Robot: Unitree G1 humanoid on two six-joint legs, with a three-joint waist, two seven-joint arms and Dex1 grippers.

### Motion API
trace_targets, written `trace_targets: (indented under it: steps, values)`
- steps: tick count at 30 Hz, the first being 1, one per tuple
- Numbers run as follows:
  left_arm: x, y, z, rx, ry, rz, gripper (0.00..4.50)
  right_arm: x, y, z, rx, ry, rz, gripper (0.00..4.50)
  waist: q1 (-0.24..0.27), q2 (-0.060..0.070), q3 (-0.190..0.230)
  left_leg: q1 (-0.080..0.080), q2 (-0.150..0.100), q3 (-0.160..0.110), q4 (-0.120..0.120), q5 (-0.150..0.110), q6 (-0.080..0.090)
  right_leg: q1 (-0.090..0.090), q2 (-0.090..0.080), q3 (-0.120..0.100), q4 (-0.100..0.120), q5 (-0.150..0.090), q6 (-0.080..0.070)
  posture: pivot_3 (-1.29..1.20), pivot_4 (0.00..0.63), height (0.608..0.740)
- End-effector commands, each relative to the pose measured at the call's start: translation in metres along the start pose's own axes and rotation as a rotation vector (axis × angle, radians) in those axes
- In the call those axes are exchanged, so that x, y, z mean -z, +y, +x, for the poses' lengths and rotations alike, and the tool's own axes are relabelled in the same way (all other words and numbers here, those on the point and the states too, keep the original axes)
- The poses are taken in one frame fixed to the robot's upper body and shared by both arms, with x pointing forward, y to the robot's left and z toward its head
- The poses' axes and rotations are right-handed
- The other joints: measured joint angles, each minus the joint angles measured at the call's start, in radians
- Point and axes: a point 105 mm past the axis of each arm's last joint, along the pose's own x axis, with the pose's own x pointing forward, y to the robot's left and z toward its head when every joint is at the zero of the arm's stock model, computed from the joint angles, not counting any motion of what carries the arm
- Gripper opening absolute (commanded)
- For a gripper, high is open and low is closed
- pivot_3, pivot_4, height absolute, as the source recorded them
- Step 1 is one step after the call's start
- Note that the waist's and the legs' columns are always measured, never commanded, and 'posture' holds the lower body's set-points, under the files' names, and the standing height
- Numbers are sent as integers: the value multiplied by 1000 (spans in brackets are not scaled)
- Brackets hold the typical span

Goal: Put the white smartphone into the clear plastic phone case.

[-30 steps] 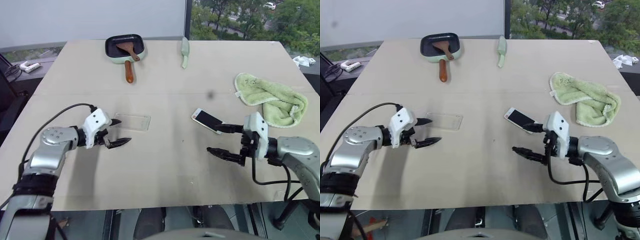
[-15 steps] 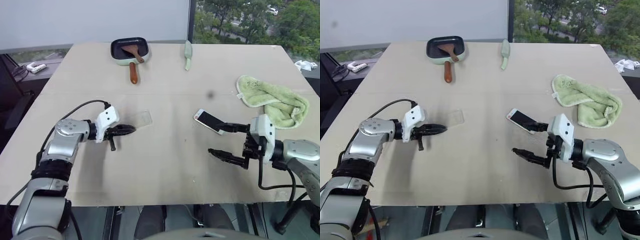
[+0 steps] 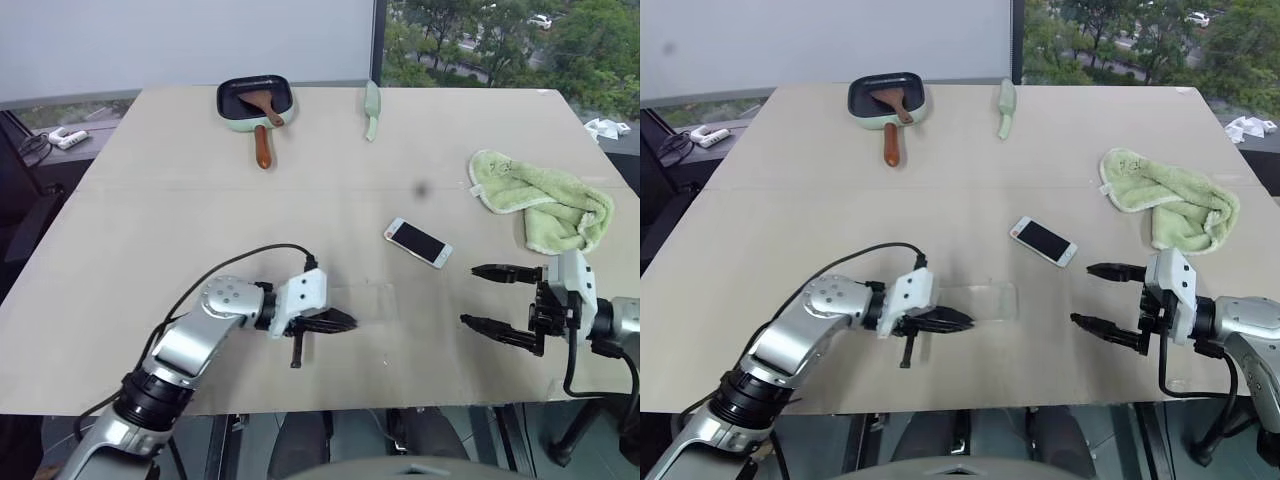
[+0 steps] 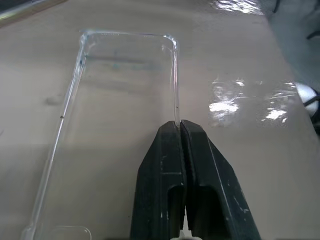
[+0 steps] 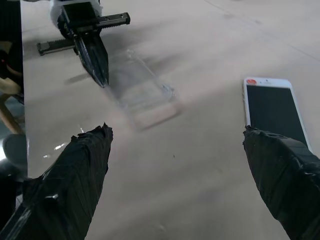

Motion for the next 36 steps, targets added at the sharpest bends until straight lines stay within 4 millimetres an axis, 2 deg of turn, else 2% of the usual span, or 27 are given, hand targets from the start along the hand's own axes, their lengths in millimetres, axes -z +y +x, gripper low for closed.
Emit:
trace_targets:
  steps: [1,5,6,7,9,10,14,20,25,29,31,32,34,35,36]
  values:
    - [-3,3,2,-20,-2,33,566,-6,0,-2,8,-21,-46,4500,2,0,0,0,0,0,0,0,0,0,0,0,0,0,0,0,150,740]
    - [-5,2,0,-24,-21,22,2132,-5,-2,-2,35,-26,-33,4500,3,0,0,-1,0,0,0,0,0,0,0,0,-1,0,0,0,150,740]
    - [-9,2,-2,-35,-41,17,2699,-3,-5,0,55,-8,-18,4500,3,0,0,-1,0,1,0,0,0,0,-1,0,-1,0,0,0,150,740]
    - [-13,3,-4,-47,-62,12,3068,-1,-9,2,84,13,-19,4500,1,0,0,-1,0,0,0,0,0,0,-1,0,-1,0,0,0,150,740]
    - [-25,5,-14,-86,-126,2,4095,5,-25,10,192,77,-54,4500,0,0,0,-1,0,1,0,0,0,0,-1,0,-1,0,0,0,150,740]
    - [-31,8,-21,-110,-158,-7,4396,5,-30,14,227,91,-68,4500,-3,0,0,-1,0,1,0,0,0,0,-1,0,-1,0,0,0,150,740]
    - [-47,11,-58,-206,-232,-53,4396,11,-43,38,253,123,-71,4500,-10,0,0,0,0,-1,0,0,0,0,0,-1,0,0,0,0,150,740]
    - [-52,12,-107,-398,-239,-126,4396,23,-82,72,340,157,-34,4500,-22,1,1,-1,0,-3,0,0,0,-1,-1,0,-1,0,0,0,150,740]
    - [-50,6,-124,-509,-239,-174,4396,30,-95,97,286,194,6,4500,-13,2,2,-2,0,-2,0,0,-1,-1,-2,-1,-1,0,0,0,150,740]
    - [-49,2,-128,-555,-216,-195,4396,42,-87,107,155,280,41,4500,-25,1,1,-1,0,-2,0,0,-1,0,-2,-2,-1,0,0,0,150,740]
    - [-48,0,-128,-563,-205,-201,4396,49,-88,108,145,340,48,4500,-26,1,1,0,0,-2,0,0,-1,0,-2,-2,0,0,0,0,150,740]
    - [-47,-1,-128,-566,-200,-204,4500,51,-90,109,153,358,54,3939,-26,1,1,0,0,-2,-1,0,-1,0,-2,-1,0,0,0,0,150,740]
    - [-46,-1,-128,-570,-191,-210,4500,54,-87,109,114,390,71,3163,-26,0,0,1,0,-1,-1,0,-1,1,-1,-1,0,0,-1,0,150,740]
    - [-45,-1,-128,-571,-188,-211,4500,55,-85,110,97,394,72,2944,-26,0,0,2,0,-1,-1,0,-1,1,-1,-2,0,0,-1,0,150,740]
    - [-45,-1,-128,-571,-186,-211,4500,55,-84,110,91,393,78,2948,-26,0,0,3,0,-1,-1,0,-1,2,-1,-1,0,0,-1,0,150,740]
